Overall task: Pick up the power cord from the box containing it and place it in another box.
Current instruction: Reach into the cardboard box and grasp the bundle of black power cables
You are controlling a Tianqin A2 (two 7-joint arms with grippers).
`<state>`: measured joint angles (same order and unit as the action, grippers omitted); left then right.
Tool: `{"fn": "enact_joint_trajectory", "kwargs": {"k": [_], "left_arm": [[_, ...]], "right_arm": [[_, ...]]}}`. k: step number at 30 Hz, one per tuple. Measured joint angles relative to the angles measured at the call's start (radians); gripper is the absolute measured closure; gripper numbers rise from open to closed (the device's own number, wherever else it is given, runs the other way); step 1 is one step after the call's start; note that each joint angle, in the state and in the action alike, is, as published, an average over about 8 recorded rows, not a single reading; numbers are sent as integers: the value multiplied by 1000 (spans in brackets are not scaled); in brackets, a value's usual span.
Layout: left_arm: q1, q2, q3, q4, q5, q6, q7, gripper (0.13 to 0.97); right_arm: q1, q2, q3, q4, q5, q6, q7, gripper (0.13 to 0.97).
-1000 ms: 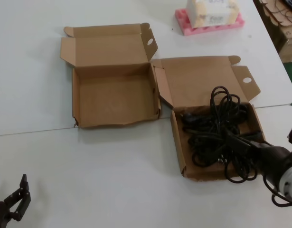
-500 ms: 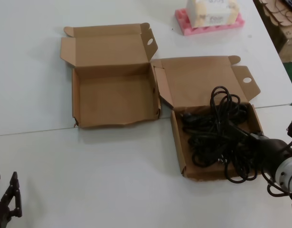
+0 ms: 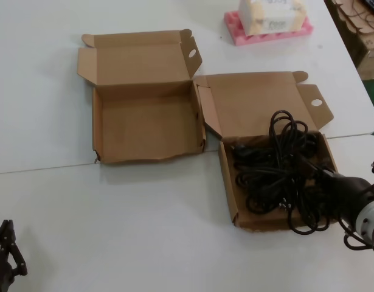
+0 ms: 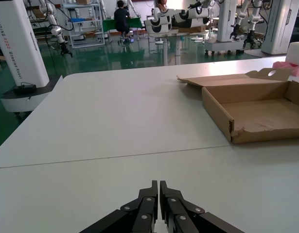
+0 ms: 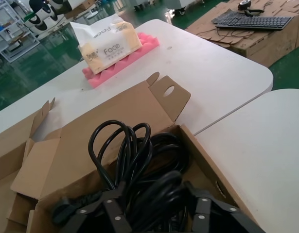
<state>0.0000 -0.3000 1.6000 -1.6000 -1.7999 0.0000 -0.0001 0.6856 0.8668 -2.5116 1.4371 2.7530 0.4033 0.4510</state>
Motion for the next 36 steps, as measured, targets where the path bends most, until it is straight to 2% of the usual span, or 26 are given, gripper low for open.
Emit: {"fn": "enact_joint_trajectory", "kwargs": {"k": [8, 17, 26, 36], "left_arm": [[0, 0, 0, 0, 0, 0, 0, 923], [0, 0, 0, 0, 0, 0, 0, 934], [0, 0, 0, 0, 0, 0, 0, 934], [0, 0, 0, 0, 0, 0, 0, 934]], "right_arm": [[-26, 1, 48, -10, 0, -39, 0, 709], [-68, 12, 109, 0, 0, -75, 0, 850], [-104, 24, 163, 3, 0, -105, 0, 901], [-128, 32, 208, 2, 0, -132, 0, 904]]}}
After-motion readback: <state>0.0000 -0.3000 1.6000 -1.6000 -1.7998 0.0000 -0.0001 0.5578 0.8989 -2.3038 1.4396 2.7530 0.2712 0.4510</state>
